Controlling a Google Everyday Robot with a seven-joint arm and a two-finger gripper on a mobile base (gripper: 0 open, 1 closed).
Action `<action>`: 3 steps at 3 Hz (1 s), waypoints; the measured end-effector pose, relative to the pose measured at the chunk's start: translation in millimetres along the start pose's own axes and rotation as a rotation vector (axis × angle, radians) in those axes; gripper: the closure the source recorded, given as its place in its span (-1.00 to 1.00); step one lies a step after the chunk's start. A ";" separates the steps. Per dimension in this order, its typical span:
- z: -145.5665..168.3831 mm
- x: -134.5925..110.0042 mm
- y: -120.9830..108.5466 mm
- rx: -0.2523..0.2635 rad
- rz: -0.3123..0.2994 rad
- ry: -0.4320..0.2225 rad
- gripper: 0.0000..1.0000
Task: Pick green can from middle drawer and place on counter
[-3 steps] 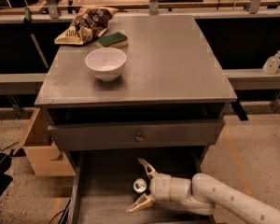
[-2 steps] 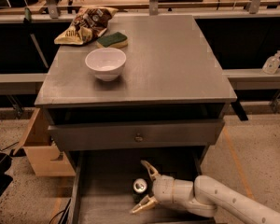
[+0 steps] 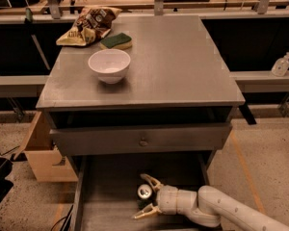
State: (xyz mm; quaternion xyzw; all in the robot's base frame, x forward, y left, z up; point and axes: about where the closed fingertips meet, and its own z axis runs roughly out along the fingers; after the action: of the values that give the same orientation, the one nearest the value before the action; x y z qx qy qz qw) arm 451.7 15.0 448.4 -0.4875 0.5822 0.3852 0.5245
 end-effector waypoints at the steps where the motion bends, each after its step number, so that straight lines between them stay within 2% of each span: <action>1: 2.1 0.7 0.9 -0.003 0.002 -0.003 -0.16; 3: 5.0 -0.3 2.5 -0.009 0.003 -0.006 0.74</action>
Offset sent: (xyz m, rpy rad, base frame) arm -0.0003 0.0020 -0.0012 0.0031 0.0021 0.0027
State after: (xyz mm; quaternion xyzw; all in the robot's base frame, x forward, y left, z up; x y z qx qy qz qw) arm 450.4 20.4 447.8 -0.4878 0.5795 0.3900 0.5236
